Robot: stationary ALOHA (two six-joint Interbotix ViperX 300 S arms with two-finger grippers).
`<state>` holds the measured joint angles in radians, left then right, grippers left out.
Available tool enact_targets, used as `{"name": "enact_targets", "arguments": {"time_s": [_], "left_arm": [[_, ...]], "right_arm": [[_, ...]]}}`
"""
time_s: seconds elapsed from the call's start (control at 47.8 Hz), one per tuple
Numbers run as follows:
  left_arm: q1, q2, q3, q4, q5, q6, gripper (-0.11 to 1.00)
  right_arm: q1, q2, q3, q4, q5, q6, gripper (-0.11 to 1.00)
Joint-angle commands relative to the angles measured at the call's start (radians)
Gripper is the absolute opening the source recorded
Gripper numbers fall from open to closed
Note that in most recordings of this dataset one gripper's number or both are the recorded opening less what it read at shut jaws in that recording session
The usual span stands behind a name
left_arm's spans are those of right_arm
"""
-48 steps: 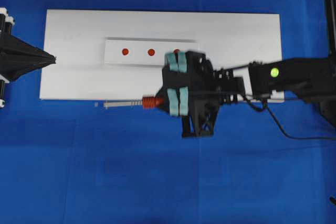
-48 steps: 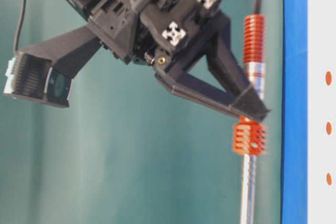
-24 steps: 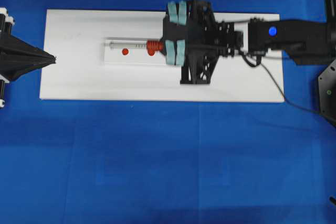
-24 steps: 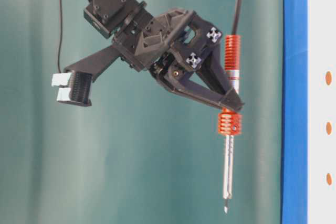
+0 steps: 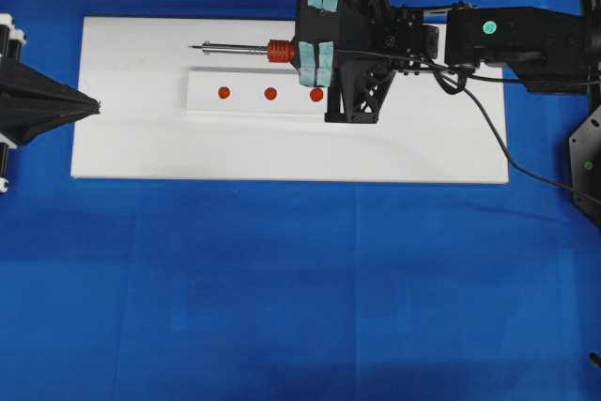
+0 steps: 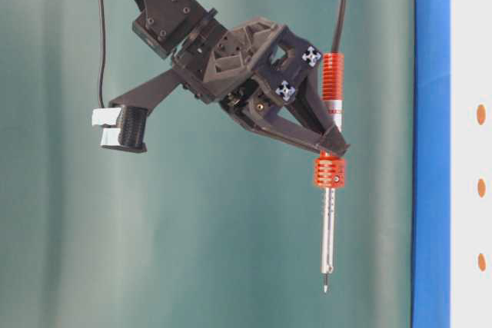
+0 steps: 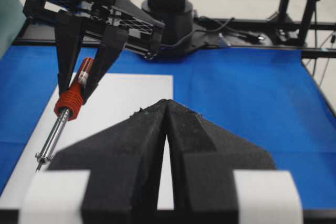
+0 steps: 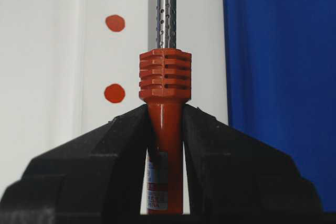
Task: Touch the tip of the soldering iron to the mark.
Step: 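Lift the iron and carry it over the white strip, then lower the iron tip onto the leftmost red dot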
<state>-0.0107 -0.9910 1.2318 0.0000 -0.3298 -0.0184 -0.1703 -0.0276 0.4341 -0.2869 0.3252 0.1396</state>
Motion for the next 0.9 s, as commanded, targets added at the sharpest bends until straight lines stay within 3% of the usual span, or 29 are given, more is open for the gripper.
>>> {"name": "enact_targets", "arguments": {"time_s": [0.0, 0.167, 0.607, 0.879], "left_arm": [[-0.002, 0.005, -0.008, 0.000, -0.009, 0.002, 0.00], [-0.002, 0.005, -0.009, 0.000, -0.009, 0.002, 0.00], [-0.002, 0.003, -0.009, 0.000, -0.009, 0.002, 0.00], [-0.002, 0.003, -0.009, 0.000, -0.009, 0.002, 0.00]], "right_arm": [[-0.003, -0.034, -0.028, -0.003, -0.005, -0.002, 0.07], [0.000, -0.032, -0.031, -0.003, 0.038, -0.002, 0.07], [0.025, -0.034, -0.055, 0.017, 0.325, -0.018, 0.07], [0.025, -0.032, -0.061, 0.029, 0.328, -0.031, 0.07]]}}
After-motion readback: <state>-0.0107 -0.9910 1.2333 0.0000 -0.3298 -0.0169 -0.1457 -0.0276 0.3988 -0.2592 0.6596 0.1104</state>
